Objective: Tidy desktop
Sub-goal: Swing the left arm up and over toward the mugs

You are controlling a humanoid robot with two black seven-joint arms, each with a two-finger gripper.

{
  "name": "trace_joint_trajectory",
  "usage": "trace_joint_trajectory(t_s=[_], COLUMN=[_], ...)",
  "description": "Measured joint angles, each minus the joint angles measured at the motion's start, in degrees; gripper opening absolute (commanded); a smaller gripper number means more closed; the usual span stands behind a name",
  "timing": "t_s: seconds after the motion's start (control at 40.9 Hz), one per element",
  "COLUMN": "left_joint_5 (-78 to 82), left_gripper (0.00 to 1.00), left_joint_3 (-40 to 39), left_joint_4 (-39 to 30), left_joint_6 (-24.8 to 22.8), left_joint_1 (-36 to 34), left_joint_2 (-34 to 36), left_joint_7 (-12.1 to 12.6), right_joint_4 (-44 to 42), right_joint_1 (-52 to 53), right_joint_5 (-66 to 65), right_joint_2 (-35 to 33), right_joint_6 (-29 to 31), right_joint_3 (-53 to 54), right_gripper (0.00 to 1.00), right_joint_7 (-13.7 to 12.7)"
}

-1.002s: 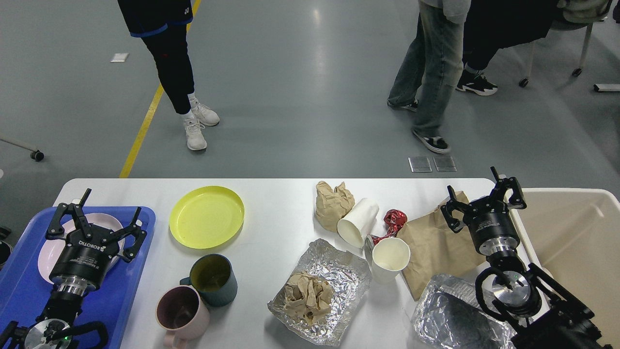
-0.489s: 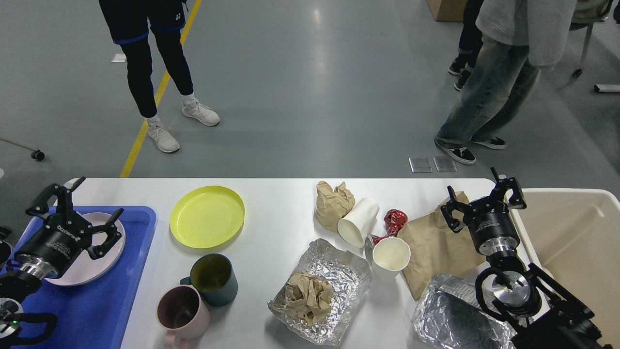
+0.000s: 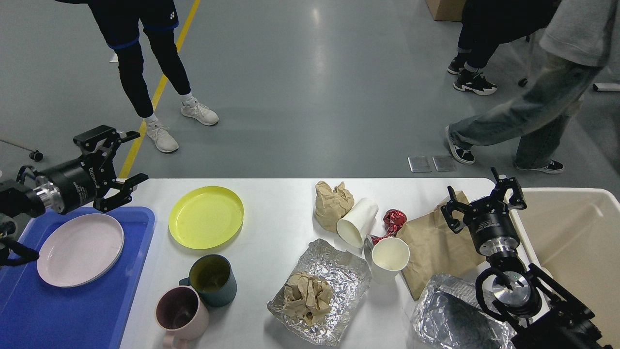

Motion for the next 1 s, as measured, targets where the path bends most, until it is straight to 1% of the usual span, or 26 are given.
trace_joint_trajectory(t_s=[0.024, 0.049, 0.098, 0.122, 0.147, 0.269, 0.318, 0.342, 0.44, 0.464, 0.489, 0.513, 0.586, 0.611, 0.635, 0.684, 0.831, 1.002], left_joint_5=[0.0, 0.1, 0.1, 0.1, 0.1, 0.0, 0.0, 0.0, 0.0, 0.0, 0.1, 0.1, 0.0, 0.0, 0.0, -0.3, -2.9, -9.7], left_gripper=[0.97, 0.97, 0.97, 0.97, 0.97, 0.97, 0.97, 0.97, 0.97, 0.97, 0.97, 0.97, 0.97, 0.97, 0.97, 0.97, 0.97, 0.97], left_joint_3=[2.7, 9.1, 14.9, 19.1, 25.8, 42.4, 49.5, 55.4, 67.2, 71.3, 72.9, 76.2, 81.1, 85.1, 86.6, 90.8, 95.4, 97.5], left_joint_4=[0.0, -0.1, -0.1, -0.1, -0.2, -0.4, -0.4, -0.5, -0.8, -0.9, -0.9, -0.9, -0.9, -1.0, -1.1, -2.4, -11.1, -19.8], left_joint_6=[-0.2, -0.9, -1.6, -2.3, -3.6, -8.0, -10.1, -11.7, -15.0, -16.1, -16.5, -17.0, -17.3, -17.4, -17.5, -17.5, -16.5, -15.7], left_joint_1=[-2.2, -7.5, -12.2, -15.6, -21.2, -35.9, -42.1, -47.0, -56.6, -60.1, -61.5, -64.3, -67.5, -69.0, -69.5, -72.3, -79.7, -87.7], left_joint_2=[0.4, 1.1, 1.4, 1.5, 1.6, 0.1, -1.9, -4.0, -9.1, -11.7, -12.9, -16.0, -20.3, -23.0, -24.0, -27.5, -33.3, -36.9], left_joint_7=[0.0, 0.0, 0.0, 0.0, -0.1, -0.1, -0.1, -0.2, -0.6, -0.7, -0.7, -0.8, -0.6, -0.4, -0.4, -1.0, -1.4, -1.5], right_joint_4=[0.0, 0.0, 0.0, 0.0, 0.0, 0.0, 0.0, 0.0, 0.0, 0.0, 0.0, 0.0, 0.0, 0.0, 0.0, 0.0, 0.0, 0.0], right_joint_1=[0.0, 0.0, 0.0, 0.0, 0.0, 0.0, 0.0, 0.1, 0.1, 0.1, 0.1, 0.1, 0.1, 0.1, 0.1, 0.0, 0.0, 0.0], right_joint_5=[0.0, 0.0, 0.0, 0.0, 0.0, 0.0, 0.0, 0.0, 0.0, 0.0, 0.0, 0.0, 0.0, 0.0, 0.0, 0.0, 0.0, 0.0], right_joint_2=[0.0, 0.0, 0.0, 0.0, 0.0, 0.0, 0.0, 0.0, 0.0, 0.0, 0.0, 0.0, 0.0, 0.0, 0.0, 0.0, 0.0, 0.0], right_joint_6=[0.0, 0.0, 0.0, 0.0, 0.0, 0.0, 0.0, 0.0, 0.0, 0.0, 0.0, 0.0, 0.0, 0.0, 0.0, 0.0, 0.0, 0.0], right_joint_3=[0.0, 0.0, 0.0, 0.0, 0.0, 0.0, 0.0, 0.0, 0.0, 0.0, 0.0, 0.0, 0.0, 0.0, 0.0, 0.0, 0.0, 0.0], right_gripper=[1.00, 1.00, 1.00, 1.00, 1.00, 1.00, 1.00, 1.00, 1.00, 1.00, 1.00, 1.00, 1.00, 1.00, 1.00, 1.00, 1.00, 1.00], right_joint_7=[0.0, 0.0, 0.0, 0.0, 0.0, 0.0, 0.0, 0.0, 0.0, 0.0, 0.0, 0.0, 0.0, 0.0, 0.0, 0.0, 0.0, 0.0])
